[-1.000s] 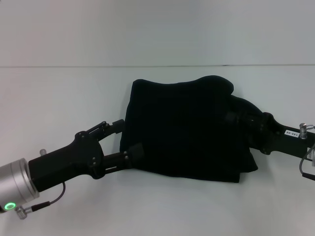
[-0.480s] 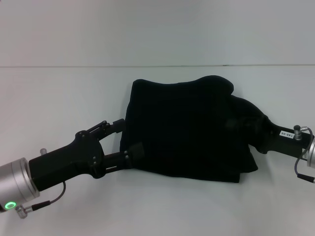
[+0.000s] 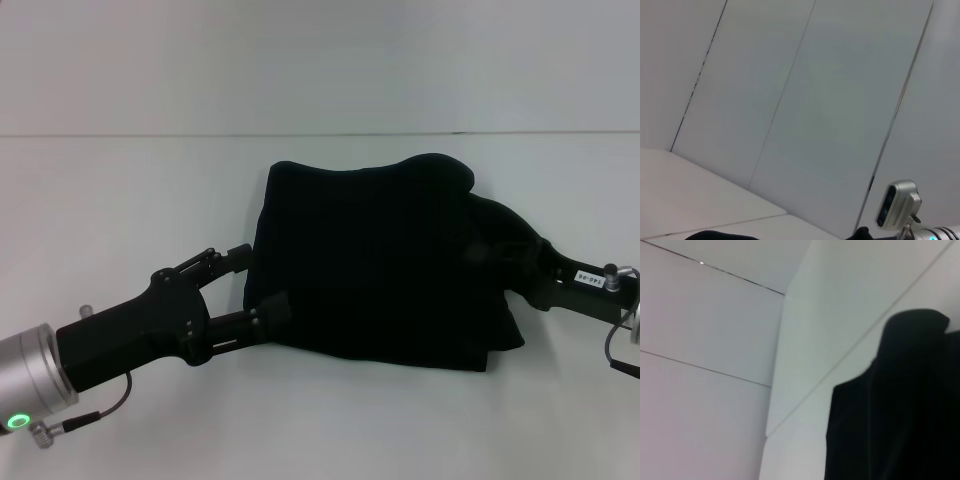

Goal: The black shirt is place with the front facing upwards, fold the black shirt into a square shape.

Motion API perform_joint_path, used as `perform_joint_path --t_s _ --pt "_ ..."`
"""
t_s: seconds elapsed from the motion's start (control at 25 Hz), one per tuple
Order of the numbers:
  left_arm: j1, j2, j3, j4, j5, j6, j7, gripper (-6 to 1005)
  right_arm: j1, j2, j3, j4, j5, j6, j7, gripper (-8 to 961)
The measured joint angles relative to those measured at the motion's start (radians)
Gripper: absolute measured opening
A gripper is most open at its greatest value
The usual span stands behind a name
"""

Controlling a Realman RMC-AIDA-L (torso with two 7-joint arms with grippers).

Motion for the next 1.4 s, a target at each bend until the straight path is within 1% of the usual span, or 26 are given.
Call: perform_joint_path --t_s 0.12,0.32,0.52,1.0,1.16,1.4 --pt "0.001 0.0 -0.001 -0.002 0.0 0.002 -0.003 937 -0.026 0.004 0.001 0.0 0.04 -0.02 -0.057 74" --pt "0.002 0.0 -0.002 -0.004 0.003 -0.002 -0.005 937 -0.081 0.023 0.002 0.005 0.087 -0.04 -0.145 65" --pt "0.002 0.0 -0.002 -0.004 0.005 -0.004 -0.005 937 -0.1 0.033 0.003 0.008 0.093 -0.027 -0.179 55" --pt "0.0 0.002 -0.01 -0.004 0.007 -0.016 -0.005 936 -0.094 0.028 0.003 0.002 0.094 -0.037 -0.186 32" --pt "0.0 0.002 -0.01 -0.004 0.007 -0.018 -0.005 936 -0.105 0.025 0.002 0.004 0.094 -0.045 -0.205 25" --pt "0.0 0.002 -0.01 -0.004 0.004 -0.021 -0.005 936 -0.135 0.029 0.003 0.008 0.094 -0.039 -0.21 26"
